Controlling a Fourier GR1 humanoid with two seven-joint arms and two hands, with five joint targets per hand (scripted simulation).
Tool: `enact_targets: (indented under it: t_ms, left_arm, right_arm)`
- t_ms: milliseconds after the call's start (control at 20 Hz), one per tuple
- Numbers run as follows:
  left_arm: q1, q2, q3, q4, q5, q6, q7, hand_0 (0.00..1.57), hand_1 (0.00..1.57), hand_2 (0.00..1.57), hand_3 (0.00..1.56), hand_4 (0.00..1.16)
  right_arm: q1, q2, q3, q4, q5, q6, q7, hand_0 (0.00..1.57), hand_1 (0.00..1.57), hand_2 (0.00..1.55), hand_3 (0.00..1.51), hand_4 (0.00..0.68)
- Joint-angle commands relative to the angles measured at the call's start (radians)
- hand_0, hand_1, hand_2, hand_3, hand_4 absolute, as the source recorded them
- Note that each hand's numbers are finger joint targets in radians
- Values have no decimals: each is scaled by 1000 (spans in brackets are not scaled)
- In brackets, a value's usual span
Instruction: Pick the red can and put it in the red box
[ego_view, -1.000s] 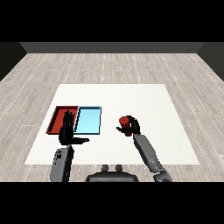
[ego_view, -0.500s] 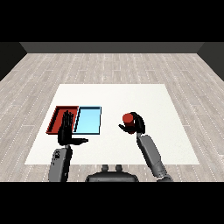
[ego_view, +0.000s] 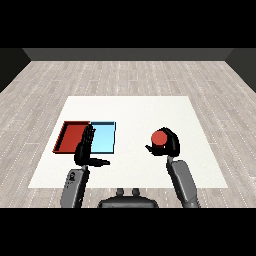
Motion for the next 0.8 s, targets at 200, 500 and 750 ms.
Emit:
enact_targets:
  t_ms: [200, 500, 750]
  left_arm:
    - [1, -7, -124, -87, -49, 75, 143, 0, 0, 0, 0, 0]
    - [-129, -7, -171, 64, -72, 155, 152, 0, 0, 0, 0, 0]
    - [-204, -8, -236, 214, -46, 240, 102, 0, 0, 0, 0, 0]
  right_arm:
    - [-266, 111, 121, 209, 86, -208, -3, 1440, 1440, 1405, 1382, 628]
    - [-176, 113, 209, 108, 53, -255, -66, 1421, 1421, 1410, 1395, 627]
    - [-221, 111, 99, 129, 37, -154, -94, 1446, 1446, 1427, 1395, 611]
